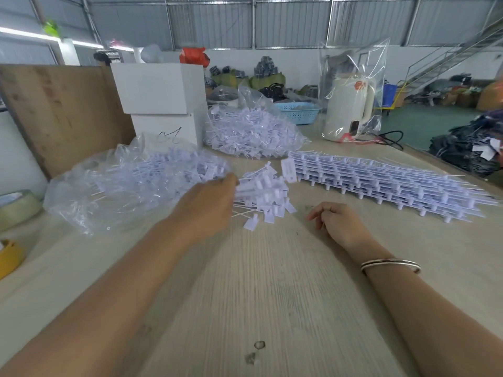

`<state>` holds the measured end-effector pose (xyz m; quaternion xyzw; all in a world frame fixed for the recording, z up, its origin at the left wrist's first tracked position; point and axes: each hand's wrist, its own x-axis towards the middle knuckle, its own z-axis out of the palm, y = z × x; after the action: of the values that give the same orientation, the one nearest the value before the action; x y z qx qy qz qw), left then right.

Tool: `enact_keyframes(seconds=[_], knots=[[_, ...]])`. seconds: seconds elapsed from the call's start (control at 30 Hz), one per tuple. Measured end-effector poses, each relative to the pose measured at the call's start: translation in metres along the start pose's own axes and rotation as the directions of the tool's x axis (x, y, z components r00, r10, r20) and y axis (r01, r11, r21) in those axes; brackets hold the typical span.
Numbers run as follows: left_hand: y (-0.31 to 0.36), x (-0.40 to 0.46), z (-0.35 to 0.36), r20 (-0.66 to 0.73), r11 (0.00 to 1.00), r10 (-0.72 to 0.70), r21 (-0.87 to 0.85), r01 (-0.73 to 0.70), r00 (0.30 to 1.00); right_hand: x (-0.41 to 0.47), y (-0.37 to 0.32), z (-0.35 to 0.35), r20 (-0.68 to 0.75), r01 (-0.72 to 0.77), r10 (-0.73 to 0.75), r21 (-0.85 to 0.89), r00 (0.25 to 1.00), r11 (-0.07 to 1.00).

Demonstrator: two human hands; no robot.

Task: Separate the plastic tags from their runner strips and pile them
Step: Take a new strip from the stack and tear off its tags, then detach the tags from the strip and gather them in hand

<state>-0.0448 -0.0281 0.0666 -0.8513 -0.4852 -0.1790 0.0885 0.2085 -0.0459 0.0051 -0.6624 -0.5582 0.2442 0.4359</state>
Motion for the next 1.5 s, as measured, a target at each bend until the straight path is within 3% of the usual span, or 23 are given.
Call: enact_keyframes(seconds=[0.1,0.23,0.33,0.6,0.83,1.0,1.2,1.3,1.37,1.43,1.5], knots=[[-0.015,0.035,0.001,-0.069,0.992,-0.014,0.121,0.022,0.997,0.0,0.001,0.001,0.042,0.011,-0.009,-0.041,0.999,0.999],[-0.022,0.054,0.033,0.177,0.97,0.0,0.24,-0.044,0.984,0.002,0.003,0.002,0.07,0.012,-0.007,-0.064,0.998,0.998],[-0.028,0.044,0.059,0.263,0.988,-0.053,0.153,0.012,0.963,0.002,0.004,0.002,0.074,0.029,-0.023,-0.085,0.997,0.996],[-0.02,0.037,0.071,0.302,0.993,-0.106,0.082,0.085,0.948,0.004,0.004,0.004,0.083,0.043,-0.031,-0.149,0.996,0.988],[-0.006,0.033,0.07,0.247,0.994,0.105,-0.045,-0.097,0.963,0.002,0.001,0.004,0.1,0.045,-0.029,-0.171,0.995,0.984],[0.015,0.049,0.087,0.254,0.997,-0.023,-0.063,0.041,0.967,0.0,-0.001,0.003,0.107,0.049,-0.03,-0.181,0.994,0.982],[0.021,0.049,0.09,0.025,0.997,-0.083,-0.006,0.083,0.996,-0.003,-0.003,0.003,0.115,0.06,-0.038,-0.197,0.993,0.979],[0.049,0.048,0.077,-0.202,0.999,0.042,-0.006,-0.044,0.978,-0.003,-0.004,0.004,0.106,0.053,-0.033,-0.187,0.994,0.981],[0.074,0.054,0.068,-0.283,0.986,0.159,-0.01,-0.168,0.946,-0.004,-0.005,0.003,0.09,0.06,-0.044,-0.185,0.995,0.981],[0.1,0.065,0.063,-0.217,0.965,0.133,-0.193,-0.176,0.967,-0.003,-0.005,0.003,0.045,0.053,-0.046,-0.174,0.998,0.983],[0.12,0.081,0.062,-0.049,0.913,-0.011,-0.408,-0.01,0.999,0.0,-0.004,0.002,-0.021,0.015,-0.018,-0.102,1.0,0.995]])
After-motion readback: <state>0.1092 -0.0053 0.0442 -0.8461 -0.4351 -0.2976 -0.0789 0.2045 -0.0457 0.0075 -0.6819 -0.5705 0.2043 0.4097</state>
